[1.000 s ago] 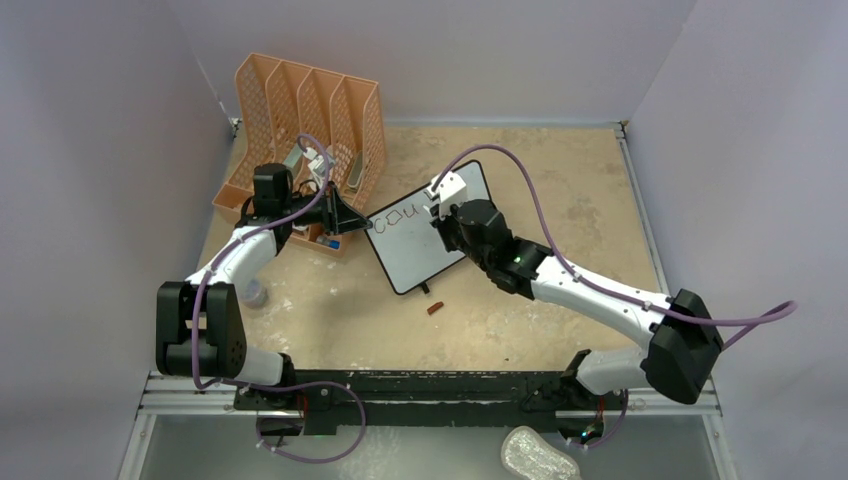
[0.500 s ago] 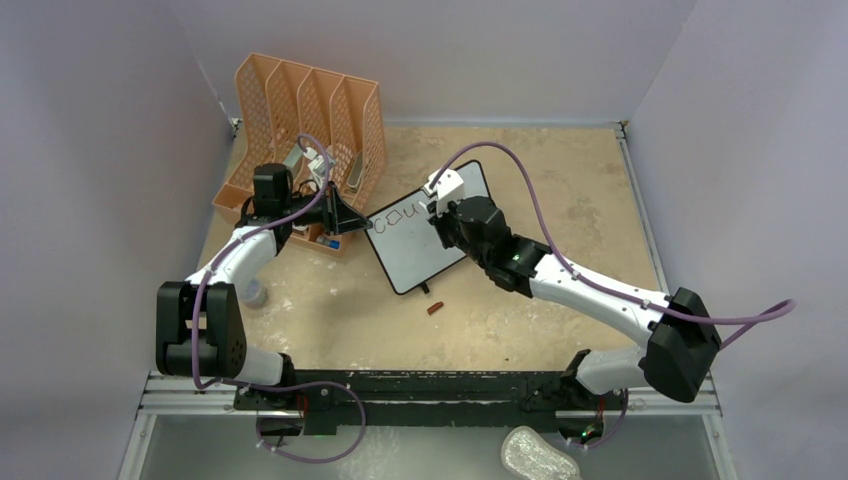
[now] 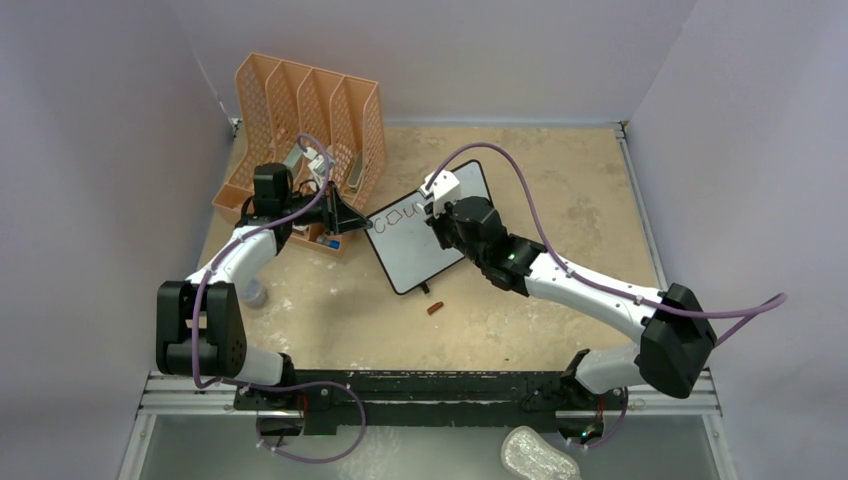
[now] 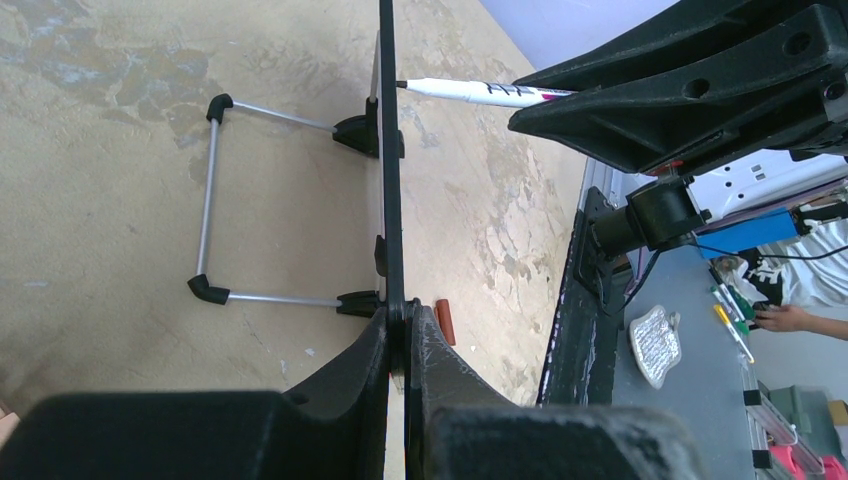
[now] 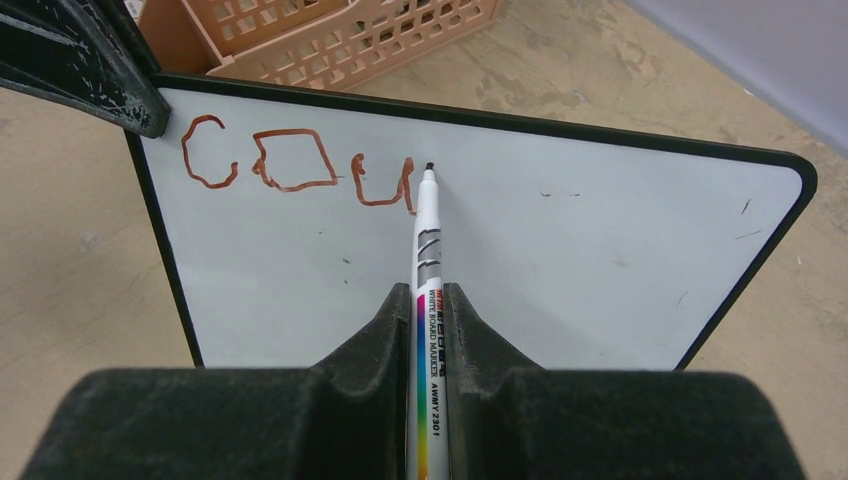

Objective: Write a sentence on the whiteboard

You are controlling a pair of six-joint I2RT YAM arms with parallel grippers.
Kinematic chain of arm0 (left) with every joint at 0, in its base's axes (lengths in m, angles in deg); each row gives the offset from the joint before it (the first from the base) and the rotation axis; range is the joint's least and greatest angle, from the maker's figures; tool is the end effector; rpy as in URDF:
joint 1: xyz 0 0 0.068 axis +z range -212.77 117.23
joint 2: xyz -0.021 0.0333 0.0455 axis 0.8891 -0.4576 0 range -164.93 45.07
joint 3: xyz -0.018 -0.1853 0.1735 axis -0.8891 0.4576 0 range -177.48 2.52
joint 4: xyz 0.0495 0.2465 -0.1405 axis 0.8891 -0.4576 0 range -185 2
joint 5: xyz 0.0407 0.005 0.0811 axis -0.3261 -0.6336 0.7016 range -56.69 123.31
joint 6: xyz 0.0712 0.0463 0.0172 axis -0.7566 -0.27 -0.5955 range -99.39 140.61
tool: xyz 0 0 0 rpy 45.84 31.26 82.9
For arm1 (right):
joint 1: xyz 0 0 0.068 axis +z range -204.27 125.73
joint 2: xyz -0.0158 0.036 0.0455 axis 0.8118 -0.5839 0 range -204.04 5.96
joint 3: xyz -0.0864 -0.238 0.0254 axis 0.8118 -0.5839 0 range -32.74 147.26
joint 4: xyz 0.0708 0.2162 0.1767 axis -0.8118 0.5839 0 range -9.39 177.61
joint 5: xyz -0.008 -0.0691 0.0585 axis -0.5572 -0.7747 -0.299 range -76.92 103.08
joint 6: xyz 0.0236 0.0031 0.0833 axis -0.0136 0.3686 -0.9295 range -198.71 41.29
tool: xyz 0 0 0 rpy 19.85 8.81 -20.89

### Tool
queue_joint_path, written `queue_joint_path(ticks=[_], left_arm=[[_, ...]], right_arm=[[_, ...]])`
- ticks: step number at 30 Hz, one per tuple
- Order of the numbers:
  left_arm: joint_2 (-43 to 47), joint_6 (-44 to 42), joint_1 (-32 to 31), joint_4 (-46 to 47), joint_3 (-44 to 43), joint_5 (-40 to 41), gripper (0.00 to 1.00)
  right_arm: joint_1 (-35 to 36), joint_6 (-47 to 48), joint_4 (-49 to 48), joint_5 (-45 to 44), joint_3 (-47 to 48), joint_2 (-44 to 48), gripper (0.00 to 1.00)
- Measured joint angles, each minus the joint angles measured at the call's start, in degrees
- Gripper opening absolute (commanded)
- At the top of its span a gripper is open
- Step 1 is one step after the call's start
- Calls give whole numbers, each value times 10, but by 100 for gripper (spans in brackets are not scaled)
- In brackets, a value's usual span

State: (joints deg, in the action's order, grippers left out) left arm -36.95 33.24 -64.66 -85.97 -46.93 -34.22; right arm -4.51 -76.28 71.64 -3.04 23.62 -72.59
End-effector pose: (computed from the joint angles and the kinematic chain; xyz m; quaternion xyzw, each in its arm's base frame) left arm 0.3349 -0.0819 0.2072 0.2069 0.7445 -0.5308 0.3479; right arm 0.2686 0.2844 0.2723 -0.2632 0.7352 0.1462 0.6074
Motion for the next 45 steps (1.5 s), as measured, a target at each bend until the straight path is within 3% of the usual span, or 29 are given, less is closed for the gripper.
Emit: queue_joint_path(ticks=[45], left_arm=[[-2,-2,0,-1,-2,-3,0]], right_arm=[[0,-14,35,0,-15,21,0]])
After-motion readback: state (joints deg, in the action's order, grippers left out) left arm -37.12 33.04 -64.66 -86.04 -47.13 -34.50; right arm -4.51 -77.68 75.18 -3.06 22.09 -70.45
